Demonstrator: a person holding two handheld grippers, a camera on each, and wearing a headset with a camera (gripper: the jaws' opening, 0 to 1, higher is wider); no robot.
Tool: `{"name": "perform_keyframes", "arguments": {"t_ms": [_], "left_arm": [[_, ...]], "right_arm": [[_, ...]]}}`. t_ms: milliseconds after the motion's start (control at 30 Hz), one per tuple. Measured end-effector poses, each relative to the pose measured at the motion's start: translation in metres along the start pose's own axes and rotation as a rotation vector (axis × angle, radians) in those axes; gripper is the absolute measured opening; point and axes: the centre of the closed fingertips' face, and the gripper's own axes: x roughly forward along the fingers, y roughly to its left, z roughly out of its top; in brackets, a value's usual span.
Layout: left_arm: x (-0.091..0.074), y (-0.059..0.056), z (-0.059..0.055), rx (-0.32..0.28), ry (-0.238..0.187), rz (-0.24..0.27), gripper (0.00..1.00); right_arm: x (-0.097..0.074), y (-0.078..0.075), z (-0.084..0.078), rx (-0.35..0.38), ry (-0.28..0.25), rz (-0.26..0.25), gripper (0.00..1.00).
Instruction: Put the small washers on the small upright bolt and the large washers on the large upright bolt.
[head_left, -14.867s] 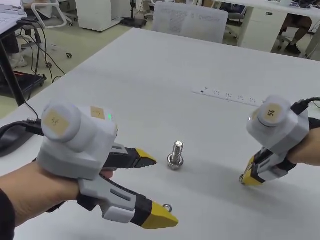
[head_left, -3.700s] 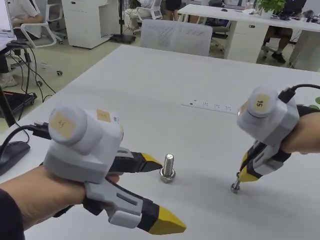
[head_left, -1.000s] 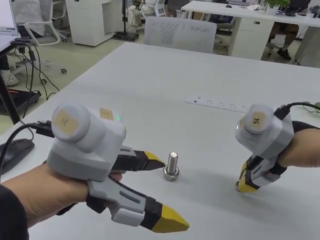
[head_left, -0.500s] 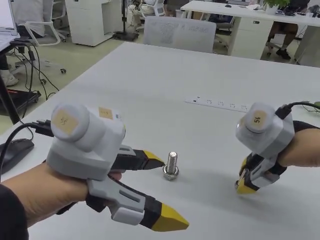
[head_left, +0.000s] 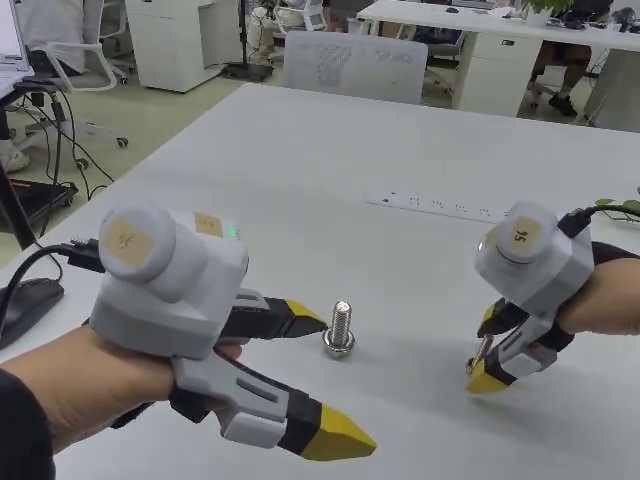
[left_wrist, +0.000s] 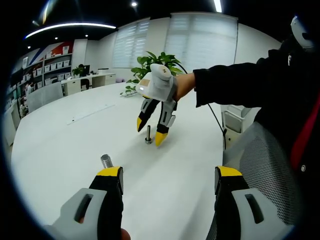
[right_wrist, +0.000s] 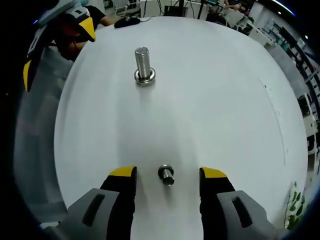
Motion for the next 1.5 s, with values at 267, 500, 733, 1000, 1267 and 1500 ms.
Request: {"name": "perform_keyframes", "arguments": {"t_ms": [267,500,733,1000,1267,1500], "left_arm": [[0.000,0.000,0.001,0.001,0.000,-0.001,0.74],[0.000,-0.001,0.001,0.001,-0.002,-0.002,0.75],[0.000,-0.001,0.001,0.000,-0.002,-0.004,0.75],[0.000,-0.001,0.001,0.000,-0.003,-0.002,0.75],[-0.003,0.003,0.002,-0.006,-0.016,0.015,0.76],[-0.007,0.006,0.002,-0.011,-0.024,0.025,0.78]], "right_arm": [[-0.001,0.002,0.001,0.027,-0.040,-0.006,0.65],[-0.004,0.003,0.003,0.062,-0.090,-0.022,0.80],[-0.007,0.001,0.007,0.070,-0.158,-0.065,0.97],[-0.014,0.004,0.011,0.080,-0.200,-0.092,1.00],[-0.023,0.004,0.016,0.084,-0.248,-0.115,1.00],[-0.034,0.013,0.020,0.098,-0.289,-0.134,1.00]]}}
